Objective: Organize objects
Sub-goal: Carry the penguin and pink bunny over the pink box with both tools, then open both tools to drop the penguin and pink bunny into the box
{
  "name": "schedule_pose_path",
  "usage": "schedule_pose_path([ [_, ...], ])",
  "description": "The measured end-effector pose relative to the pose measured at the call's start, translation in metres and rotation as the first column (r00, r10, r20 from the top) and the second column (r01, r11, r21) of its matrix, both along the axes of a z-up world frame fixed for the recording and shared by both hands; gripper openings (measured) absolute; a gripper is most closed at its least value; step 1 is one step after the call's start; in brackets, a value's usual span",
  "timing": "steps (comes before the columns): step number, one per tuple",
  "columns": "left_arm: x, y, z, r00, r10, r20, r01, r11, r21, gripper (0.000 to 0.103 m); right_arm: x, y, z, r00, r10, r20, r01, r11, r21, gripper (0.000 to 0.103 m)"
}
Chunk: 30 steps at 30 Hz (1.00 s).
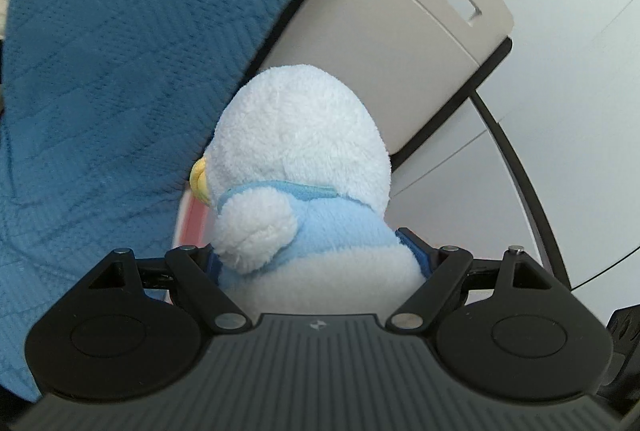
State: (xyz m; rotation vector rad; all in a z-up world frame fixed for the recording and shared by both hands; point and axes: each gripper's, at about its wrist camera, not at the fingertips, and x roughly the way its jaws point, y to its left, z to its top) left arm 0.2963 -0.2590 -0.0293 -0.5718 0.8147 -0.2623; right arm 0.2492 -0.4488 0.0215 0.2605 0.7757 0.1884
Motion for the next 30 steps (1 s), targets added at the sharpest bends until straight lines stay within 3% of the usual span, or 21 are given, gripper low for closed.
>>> schedule_pose_path([
  [6, 0.021, -0.036, -0.022, 1.000, -0.031, 0.000, 0.031, 0.999, 0.039, 0.085, 0.010, -0.028, -0.030, 0.998, -0.036, -0.047, 0.035, 0.999, -0.025, 0.040],
  [18, 0.053, -0.076, -0.083, 0.989, -0.083, -0.121, 0.091, 0.994, 0.064, 0.085, 0.027, -0.062, -0.099, 0.980, -0.090, -0.178, 0.082, 0.995, -0.054, 0.040],
  [22, 0.056, -0.078, -0.089, 0.985, -0.096, -0.141, 0.106, 0.992, 0.068, 0.086, 0.030, -0.064, -0.105, 0.977, -0.088, -0.196, 0.078, 0.995, -0.055, 0.041],
  [24, 0.057, -0.077, -0.089, 0.981, -0.107, -0.162, 0.121, 0.989, 0.081, 0.088, 0.031, -0.065, -0.104, 0.974, -0.095, -0.204, 0.087, 0.995, -0.048, 0.058],
  [26, 0.058, -0.078, -0.087, 0.976, -0.114, -0.183, 0.140, 0.981, 0.132, 0.088, 0.031, -0.068, -0.101, 0.975, -0.109, -0.193, 0.100, 0.994, -0.051, 0.064],
  [30, 0.051, -0.070, -0.071, 0.983, -0.130, -0.132, 0.148, 0.981, 0.130, 0.088, 0.029, -0.071, -0.083, 0.980, -0.116, -0.159, 0.109, 0.993, -0.051, 0.063],
])
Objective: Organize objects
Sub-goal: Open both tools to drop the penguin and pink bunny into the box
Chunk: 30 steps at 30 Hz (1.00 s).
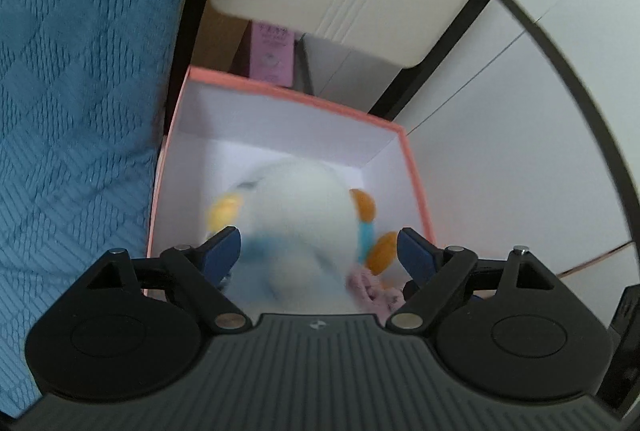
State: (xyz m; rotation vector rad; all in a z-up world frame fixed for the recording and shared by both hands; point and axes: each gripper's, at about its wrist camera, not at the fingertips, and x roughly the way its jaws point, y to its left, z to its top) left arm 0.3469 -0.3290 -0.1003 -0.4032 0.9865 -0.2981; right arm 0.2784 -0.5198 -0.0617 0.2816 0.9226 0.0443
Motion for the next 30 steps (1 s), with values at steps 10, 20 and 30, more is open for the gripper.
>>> schedule_pose_path([
  [10, -0.040, 0.022, 0.073, 0.987, -0.056, 0.148, 0.051, 0.998, 0.038, 0.088, -0.030, 0.012, 0.086, 0.986, 0.020, 0.167, -0.023, 1.000, 0.013, 0.063],
  [20, -0.116, 0.059, 0.126, 0.968, -0.068, 0.243, 0.057, 0.997, 0.052, 0.088, -0.092, 0.028, 0.134, 0.967, 0.034, 0.253, -0.041, 0.999, 0.022, 0.063],
  [30, -0.170, 0.074, 0.128, 0.967, -0.074, 0.244, 0.066, 0.997, 0.043, 0.089, -0.150, 0.042, 0.133, 0.971, 0.045, 0.235, -0.050, 0.999, 0.016, 0.063],
])
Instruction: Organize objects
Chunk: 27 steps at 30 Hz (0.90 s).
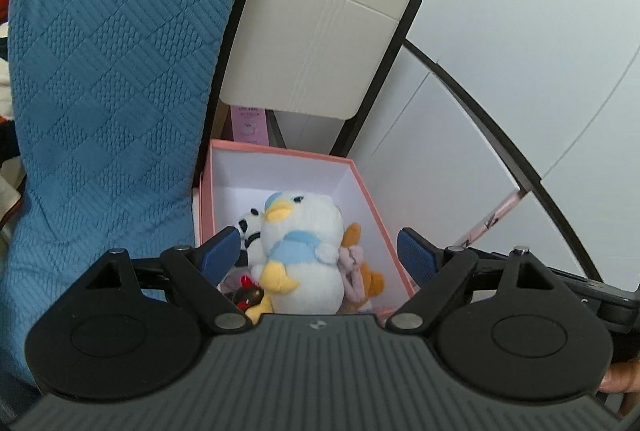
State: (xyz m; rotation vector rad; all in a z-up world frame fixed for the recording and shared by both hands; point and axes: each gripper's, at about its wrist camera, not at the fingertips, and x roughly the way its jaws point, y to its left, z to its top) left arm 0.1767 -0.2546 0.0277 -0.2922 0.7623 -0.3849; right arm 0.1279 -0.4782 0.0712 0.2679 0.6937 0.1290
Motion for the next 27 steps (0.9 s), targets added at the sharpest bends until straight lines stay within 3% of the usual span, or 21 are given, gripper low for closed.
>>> schedule_pose_path([
  [9, -0.034, 0.004, -0.008, 1.000, 0.011, -0.002, -0.011, 0.999, 0.039, 0.089, -0.031, -0.002, -0.017, 1.000, 0.008, -0.030, -0.008, 1.000, -0.019, 0.063],
  [12, -0.042, 0.007, -0.010, 1.000, 0.022, -0.003, -0.022, 0.999, 0.031, 0.094, -0.036, -0.002, -0.023, 0.999, 0.015, -0.042, -0.016, 1.000, -0.023, 0.063],
  [13, -0.043, 0.008, -0.011, 1.000, 0.024, -0.003, -0.024, 0.999, 0.029, 0.096, -0.037, -0.002, -0.024, 0.999, 0.023, -0.047, -0.024, 1.000, -0.013, 0.065],
  [15, -0.045, 0.010, -0.013, 0.999, 0.042, -0.005, -0.041, 0.999, 0.033, 0.100, -0.038, -0.003, -0.028, 0.998, 0.033, -0.045, -0.033, 0.999, 0.012, 0.093],
  [16, -0.045, 0.010, -0.015, 0.999, 0.053, -0.011, -0.053, 0.998, 0.036, 0.100, -0.038, -0.003, -0.031, 0.999, 0.024, -0.047, -0.024, 1.000, 0.012, 0.097],
  [27, -0.042, 0.005, -0.030, 0.998, 0.059, -0.026, -0.057, 0.996, 0.068, 0.103, -0.025, -0.003, -0.054, 0.995, 0.000, -0.103, 0.000, 1.000, -0.004, 0.097],
])
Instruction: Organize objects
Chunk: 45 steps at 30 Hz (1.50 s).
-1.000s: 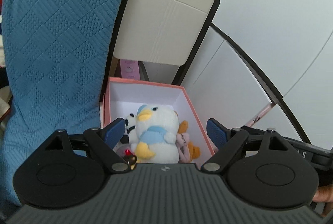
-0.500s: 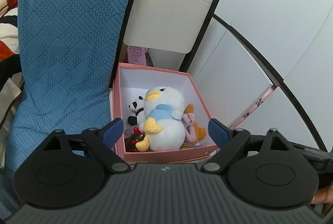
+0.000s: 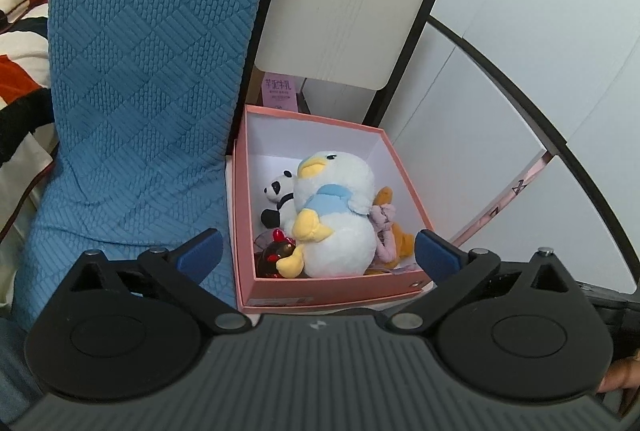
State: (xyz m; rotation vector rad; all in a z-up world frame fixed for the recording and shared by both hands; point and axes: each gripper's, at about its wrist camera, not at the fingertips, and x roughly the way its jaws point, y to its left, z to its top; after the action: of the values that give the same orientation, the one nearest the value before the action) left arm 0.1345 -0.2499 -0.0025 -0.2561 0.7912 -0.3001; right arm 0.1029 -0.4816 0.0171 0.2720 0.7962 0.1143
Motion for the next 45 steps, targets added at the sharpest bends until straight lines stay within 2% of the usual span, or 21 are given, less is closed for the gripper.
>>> schedule_pose_path([
  [18, 0.007, -0.005, -0.008, 1.000, -0.006, 0.007, 0.006, 0.999, 0.037, 0.103, 0.005, 0.000, -0.012, 0.999, 0.002, -0.035, -0.002, 1.000, -0.001, 0.097],
  [45, -0.005, -0.006, -0.003, 0.999, -0.020, 0.026, 0.019, 0.999, 0.050, 0.103, -0.002, 0.000, -0.011, 1.000, -0.011, -0.024, 0.011, 1.000, -0.014, 0.097],
])
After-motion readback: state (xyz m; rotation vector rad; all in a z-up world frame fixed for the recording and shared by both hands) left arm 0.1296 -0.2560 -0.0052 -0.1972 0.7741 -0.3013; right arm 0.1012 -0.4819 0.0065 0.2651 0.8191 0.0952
